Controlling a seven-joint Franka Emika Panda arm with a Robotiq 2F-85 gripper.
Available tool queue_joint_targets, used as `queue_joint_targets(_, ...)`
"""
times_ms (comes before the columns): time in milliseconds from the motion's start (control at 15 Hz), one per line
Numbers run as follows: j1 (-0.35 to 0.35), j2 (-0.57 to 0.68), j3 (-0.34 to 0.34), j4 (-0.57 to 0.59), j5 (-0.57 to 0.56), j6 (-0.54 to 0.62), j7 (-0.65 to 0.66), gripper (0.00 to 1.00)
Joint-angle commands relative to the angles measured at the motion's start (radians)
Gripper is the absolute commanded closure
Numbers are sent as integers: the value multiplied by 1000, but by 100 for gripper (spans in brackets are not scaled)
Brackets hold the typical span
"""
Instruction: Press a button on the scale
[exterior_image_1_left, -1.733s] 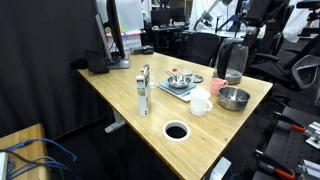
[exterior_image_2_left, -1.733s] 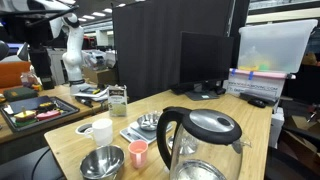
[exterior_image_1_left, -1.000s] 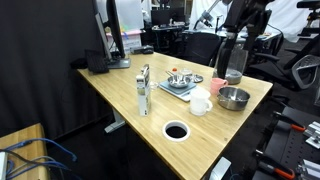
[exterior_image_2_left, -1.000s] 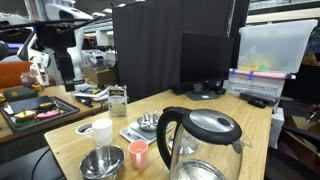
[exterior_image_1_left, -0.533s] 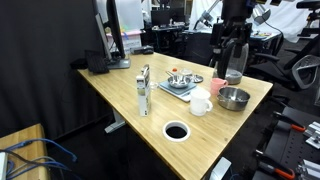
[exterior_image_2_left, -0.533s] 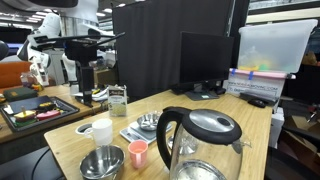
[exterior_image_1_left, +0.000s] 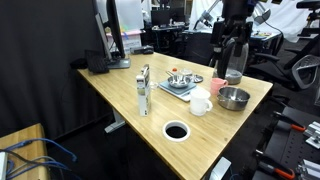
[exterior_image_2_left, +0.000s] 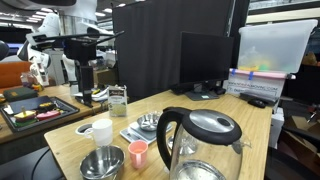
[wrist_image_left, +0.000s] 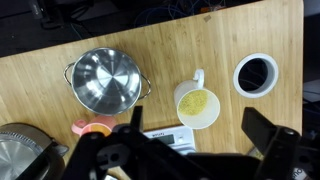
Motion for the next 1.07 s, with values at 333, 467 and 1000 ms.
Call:
queue_joint_targets(333,-15,133,7,15,-96,136,-2,2)
queue_joint_targets(467,-18,172,4,21,-117,170,5,19)
queue_joint_targets(1000,-45,291,-27,79,-203,248,21,81)
